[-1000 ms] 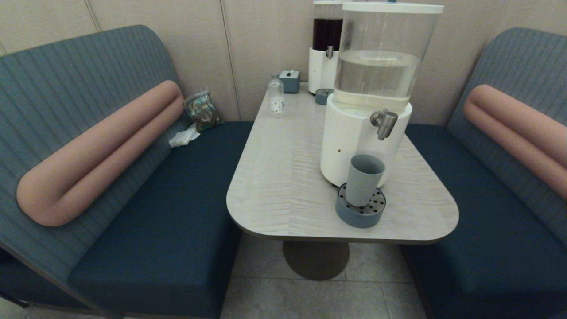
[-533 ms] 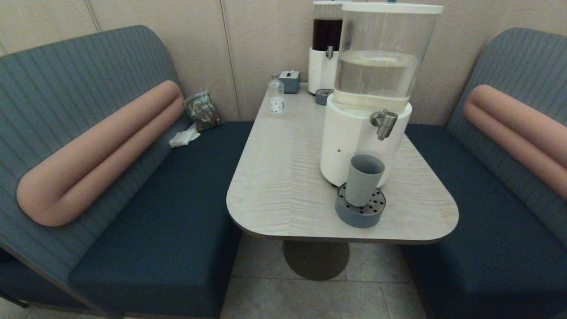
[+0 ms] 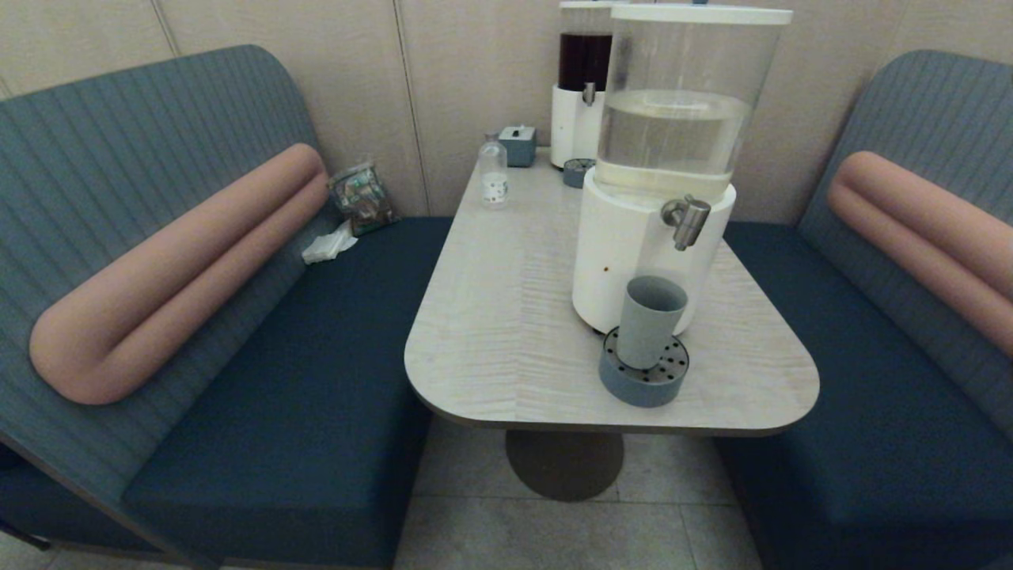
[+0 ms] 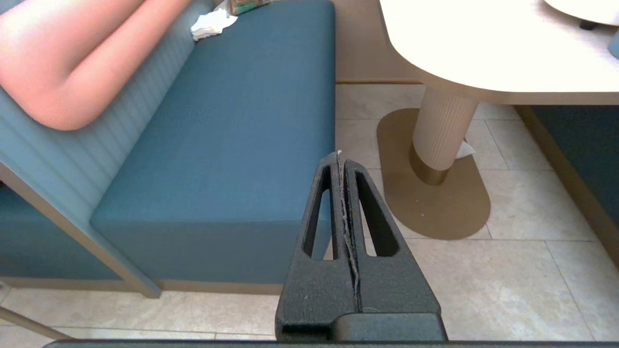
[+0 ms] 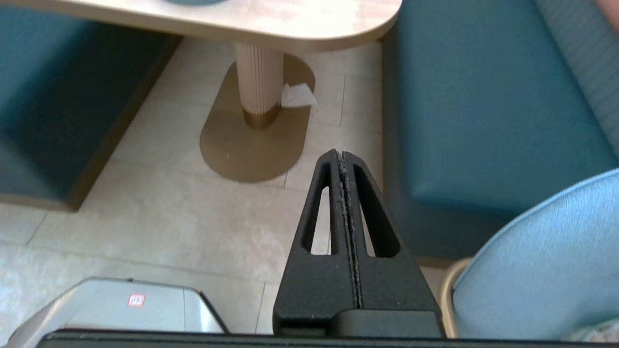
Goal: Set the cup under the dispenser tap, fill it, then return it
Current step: Place the cup next to the water dispenser
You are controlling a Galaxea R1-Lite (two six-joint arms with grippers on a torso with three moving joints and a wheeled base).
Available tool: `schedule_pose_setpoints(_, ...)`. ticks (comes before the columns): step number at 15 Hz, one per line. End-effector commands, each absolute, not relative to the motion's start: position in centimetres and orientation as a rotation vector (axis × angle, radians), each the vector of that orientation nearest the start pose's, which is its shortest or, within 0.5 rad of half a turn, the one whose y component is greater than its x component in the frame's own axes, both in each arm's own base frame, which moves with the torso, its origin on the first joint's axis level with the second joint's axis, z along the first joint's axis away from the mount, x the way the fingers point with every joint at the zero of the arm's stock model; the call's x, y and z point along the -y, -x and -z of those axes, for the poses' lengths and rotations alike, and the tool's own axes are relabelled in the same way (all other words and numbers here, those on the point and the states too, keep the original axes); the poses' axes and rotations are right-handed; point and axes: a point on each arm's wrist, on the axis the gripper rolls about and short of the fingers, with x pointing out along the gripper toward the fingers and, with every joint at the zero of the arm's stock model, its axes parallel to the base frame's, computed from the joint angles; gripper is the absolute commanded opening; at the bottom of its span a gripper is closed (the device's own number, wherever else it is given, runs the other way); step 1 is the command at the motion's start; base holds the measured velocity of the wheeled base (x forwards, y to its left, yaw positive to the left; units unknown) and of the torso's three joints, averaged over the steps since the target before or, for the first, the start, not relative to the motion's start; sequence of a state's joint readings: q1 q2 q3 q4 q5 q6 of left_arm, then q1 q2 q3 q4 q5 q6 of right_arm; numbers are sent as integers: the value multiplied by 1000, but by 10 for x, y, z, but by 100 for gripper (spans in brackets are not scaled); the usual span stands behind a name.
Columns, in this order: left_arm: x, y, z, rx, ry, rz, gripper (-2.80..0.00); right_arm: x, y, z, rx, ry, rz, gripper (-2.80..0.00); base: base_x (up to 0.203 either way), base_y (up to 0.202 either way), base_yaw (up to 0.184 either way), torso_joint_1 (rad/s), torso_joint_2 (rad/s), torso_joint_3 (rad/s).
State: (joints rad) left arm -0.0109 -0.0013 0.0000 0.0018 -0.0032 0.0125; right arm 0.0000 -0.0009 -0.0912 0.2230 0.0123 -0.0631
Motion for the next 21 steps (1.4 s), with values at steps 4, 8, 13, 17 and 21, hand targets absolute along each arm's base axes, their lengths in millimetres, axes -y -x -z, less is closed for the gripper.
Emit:
schedule_pose_setpoints(4,0,23,-75,0,-12,14,-280,0,23,-75,-1,64,-5,-280,0,0,0,0,0,0)
schedule_pose_setpoints(8,0,23,-75,0,-12,14,-280,0,23,-75,-1,58,-6,-280,0,0,0,0,0,0)
schedule_pose_setpoints(13,0,23,-75,0,-12,14,-280,0,23,-75,0,58,-6,-280,0,0,0,0,0,0)
schedule_pose_setpoints(17,0,23,-75,0,-12,12,-280,0,23,-75,-2,58,-7,-280,0,0,0,0,0,0)
schedule_pose_setpoints(21,0,23,-75,1,-12,13,-280,0,23,-75,-1,58,-6,-280,0,0,0,0,0,0)
